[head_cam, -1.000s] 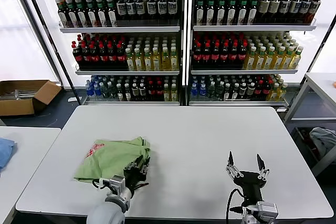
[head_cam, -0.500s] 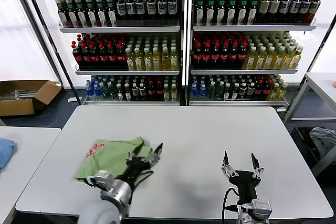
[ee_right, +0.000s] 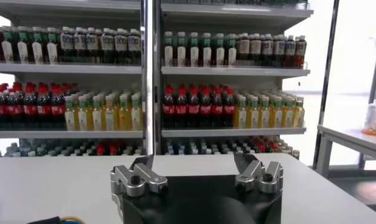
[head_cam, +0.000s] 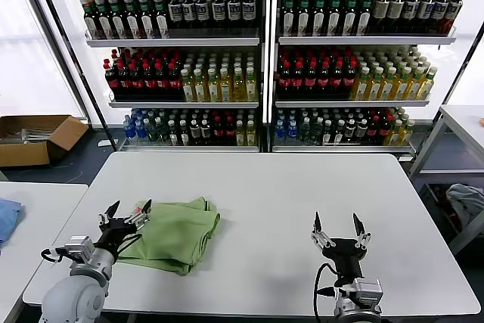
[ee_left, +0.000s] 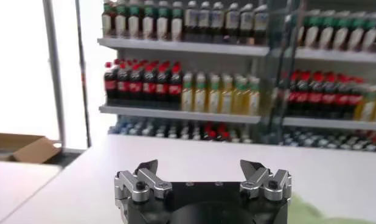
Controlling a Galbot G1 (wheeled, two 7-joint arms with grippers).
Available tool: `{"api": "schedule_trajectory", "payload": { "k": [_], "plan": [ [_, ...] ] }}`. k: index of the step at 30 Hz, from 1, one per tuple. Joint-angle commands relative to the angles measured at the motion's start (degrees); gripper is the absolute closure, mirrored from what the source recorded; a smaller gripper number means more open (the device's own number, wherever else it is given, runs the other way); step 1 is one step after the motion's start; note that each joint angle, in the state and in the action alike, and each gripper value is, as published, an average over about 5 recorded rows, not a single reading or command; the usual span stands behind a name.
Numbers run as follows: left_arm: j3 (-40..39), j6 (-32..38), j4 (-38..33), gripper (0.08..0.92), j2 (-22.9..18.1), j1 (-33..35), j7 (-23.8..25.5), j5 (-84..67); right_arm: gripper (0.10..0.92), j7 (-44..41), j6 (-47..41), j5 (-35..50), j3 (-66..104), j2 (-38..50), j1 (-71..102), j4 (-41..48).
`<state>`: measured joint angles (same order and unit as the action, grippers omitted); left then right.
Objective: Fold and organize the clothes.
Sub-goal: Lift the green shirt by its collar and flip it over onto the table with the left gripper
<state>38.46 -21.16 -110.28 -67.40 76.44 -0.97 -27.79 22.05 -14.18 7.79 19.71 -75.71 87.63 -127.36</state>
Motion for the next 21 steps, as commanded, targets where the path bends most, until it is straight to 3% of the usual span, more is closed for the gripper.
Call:
{"api": "schedule_trajectory", "payload": {
  "k": [1,9,21],
  "plan": [
    [3.16,0.33,7.52,0.177,2.59,0.26,2.7,-0.81,0.203,-0.06,-0.04,-0.13,-0.38,0.15,-0.69,0.23],
    [0.98,-0.56,8.06,0.177,2.04,-0.84,4.24,-1.79,0.203,-0.15,0.31,-0.39,-0.6,-0.31,-0.05,0.88],
    [-0.59,-0.7,15.26,0.177,2.71,-2.99,6.0,-2.12,0.203,-0.26,0.47,-0.64,-0.71,-0.55,0.23,1.25]
  ]
}}
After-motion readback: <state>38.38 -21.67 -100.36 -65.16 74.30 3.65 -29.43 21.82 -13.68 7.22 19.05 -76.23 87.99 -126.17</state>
